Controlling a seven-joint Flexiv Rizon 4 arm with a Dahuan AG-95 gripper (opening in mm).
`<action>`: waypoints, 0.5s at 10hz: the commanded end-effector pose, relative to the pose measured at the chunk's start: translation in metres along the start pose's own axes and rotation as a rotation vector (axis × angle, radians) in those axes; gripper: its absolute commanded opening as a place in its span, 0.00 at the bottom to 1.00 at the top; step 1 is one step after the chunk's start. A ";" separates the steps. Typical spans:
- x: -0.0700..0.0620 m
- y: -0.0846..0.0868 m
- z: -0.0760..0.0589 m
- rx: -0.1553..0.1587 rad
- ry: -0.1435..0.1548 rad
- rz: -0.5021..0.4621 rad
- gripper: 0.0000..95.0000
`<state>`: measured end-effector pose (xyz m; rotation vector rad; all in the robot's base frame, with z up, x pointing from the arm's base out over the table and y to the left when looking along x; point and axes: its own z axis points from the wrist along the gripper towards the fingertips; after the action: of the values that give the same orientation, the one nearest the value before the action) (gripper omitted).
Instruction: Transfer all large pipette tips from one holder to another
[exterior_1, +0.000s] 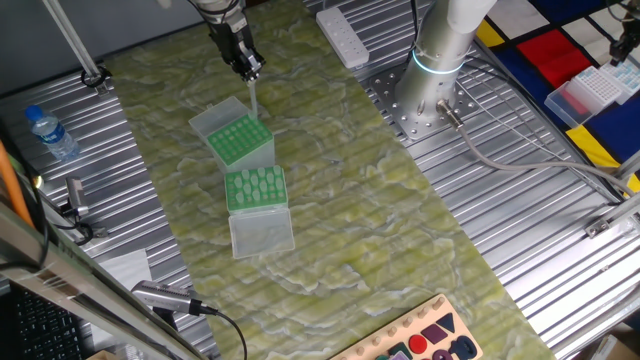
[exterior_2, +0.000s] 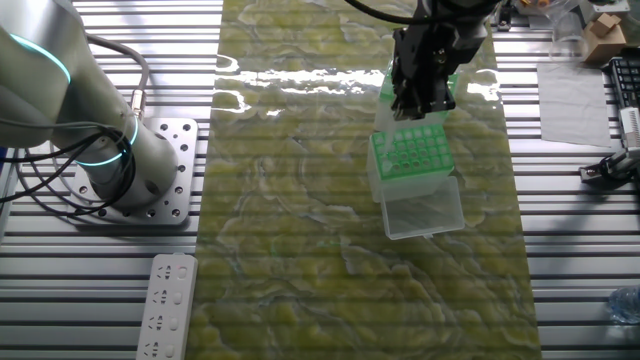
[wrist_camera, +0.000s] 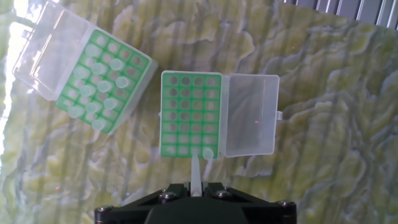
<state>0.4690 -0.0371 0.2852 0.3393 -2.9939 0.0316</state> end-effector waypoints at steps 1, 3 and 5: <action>0.000 -0.002 0.000 -0.001 -0.003 -0.002 0.00; 0.000 -0.002 0.001 -0.003 -0.003 -0.003 0.00; 0.002 -0.002 0.003 -0.003 -0.003 -0.010 0.00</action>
<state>0.4679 -0.0393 0.2826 0.3546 -2.9960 0.0242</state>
